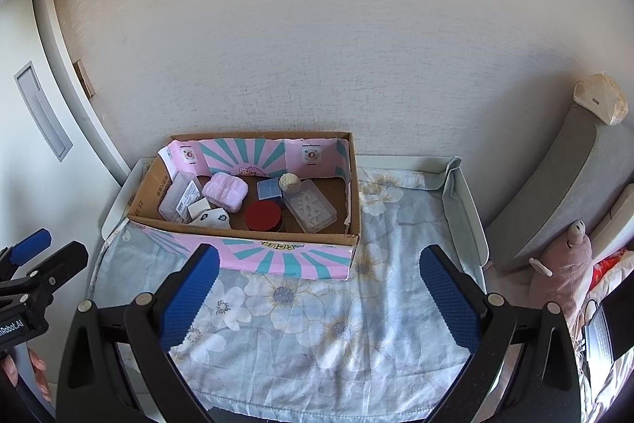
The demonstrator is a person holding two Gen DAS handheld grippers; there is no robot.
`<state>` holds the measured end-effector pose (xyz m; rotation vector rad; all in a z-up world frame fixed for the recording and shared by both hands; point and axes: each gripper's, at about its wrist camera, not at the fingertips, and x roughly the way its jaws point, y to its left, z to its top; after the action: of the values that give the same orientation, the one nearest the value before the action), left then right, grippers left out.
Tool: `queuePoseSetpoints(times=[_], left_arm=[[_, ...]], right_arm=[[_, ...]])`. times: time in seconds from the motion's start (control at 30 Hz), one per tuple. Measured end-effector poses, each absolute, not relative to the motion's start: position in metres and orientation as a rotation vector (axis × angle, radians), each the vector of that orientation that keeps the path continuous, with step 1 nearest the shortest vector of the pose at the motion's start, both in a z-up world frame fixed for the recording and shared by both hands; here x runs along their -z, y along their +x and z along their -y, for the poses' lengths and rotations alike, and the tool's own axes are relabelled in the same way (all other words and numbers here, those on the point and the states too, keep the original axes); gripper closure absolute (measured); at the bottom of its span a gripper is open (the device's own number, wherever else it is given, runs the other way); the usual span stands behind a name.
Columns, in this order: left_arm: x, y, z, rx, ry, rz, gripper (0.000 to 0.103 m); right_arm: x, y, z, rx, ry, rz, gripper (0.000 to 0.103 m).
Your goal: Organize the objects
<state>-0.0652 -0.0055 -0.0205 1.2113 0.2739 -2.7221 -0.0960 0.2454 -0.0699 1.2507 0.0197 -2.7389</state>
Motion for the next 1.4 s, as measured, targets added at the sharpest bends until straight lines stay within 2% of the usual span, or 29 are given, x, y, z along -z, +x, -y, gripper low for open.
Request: queuePoseSetpoints(times=[1.4], left_arm=[[0.0223,-0.0682,0.0028,2.727,1.197,-0.243,0.000]], right_arm=[[0.0701,-0.1008,-0.2476,2.742,1.242,0.005,0.002]])
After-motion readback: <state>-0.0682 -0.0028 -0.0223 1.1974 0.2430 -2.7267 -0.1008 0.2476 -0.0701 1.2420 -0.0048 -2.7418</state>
